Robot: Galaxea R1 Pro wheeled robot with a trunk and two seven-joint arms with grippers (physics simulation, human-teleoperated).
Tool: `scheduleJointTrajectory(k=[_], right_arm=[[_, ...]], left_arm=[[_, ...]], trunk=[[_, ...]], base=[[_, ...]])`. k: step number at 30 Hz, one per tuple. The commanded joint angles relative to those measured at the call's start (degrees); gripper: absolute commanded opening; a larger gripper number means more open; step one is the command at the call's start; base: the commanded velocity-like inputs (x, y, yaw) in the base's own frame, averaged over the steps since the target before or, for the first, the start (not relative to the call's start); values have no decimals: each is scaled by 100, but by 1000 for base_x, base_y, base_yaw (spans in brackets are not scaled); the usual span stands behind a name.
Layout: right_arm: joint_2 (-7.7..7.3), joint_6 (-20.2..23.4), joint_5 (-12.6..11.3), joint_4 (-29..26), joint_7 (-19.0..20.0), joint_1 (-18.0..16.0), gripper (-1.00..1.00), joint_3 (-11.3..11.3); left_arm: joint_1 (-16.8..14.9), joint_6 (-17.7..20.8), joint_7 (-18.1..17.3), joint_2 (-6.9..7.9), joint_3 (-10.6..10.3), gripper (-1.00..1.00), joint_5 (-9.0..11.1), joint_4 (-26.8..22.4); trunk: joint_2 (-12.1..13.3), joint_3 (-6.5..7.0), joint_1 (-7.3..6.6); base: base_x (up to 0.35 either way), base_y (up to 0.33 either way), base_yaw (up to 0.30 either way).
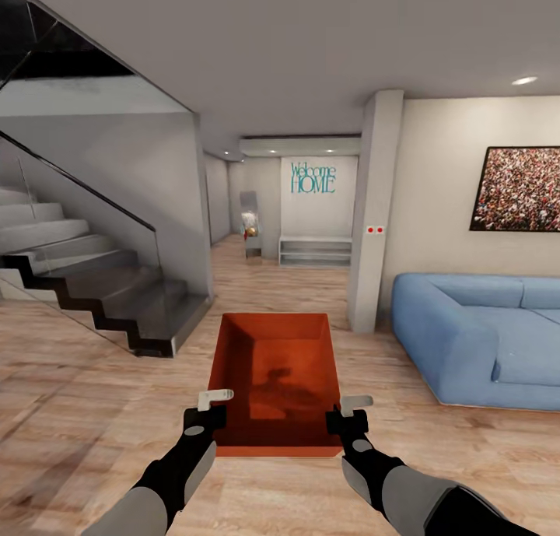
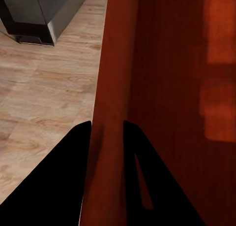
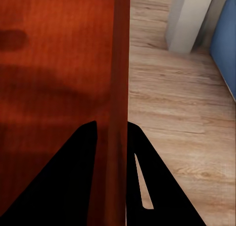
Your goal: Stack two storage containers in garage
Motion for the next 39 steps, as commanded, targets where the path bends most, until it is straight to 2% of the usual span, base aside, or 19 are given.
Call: scheduleJointTrajectory(k=[1, 39], right_arm=[[2, 26, 48, -5, 81, -1, -100, -214], [2, 26, 28, -14, 81, -1, -100, -215]], left_arm=[[-8, -126, 74, 6, 265, -100, 176, -27], [-8, -126, 75, 14, 265, -100, 176, -20]], trunk=[[-7, -9, 5], [-7, -9, 5]], base=[[321, 0, 0], [321, 0, 0]])
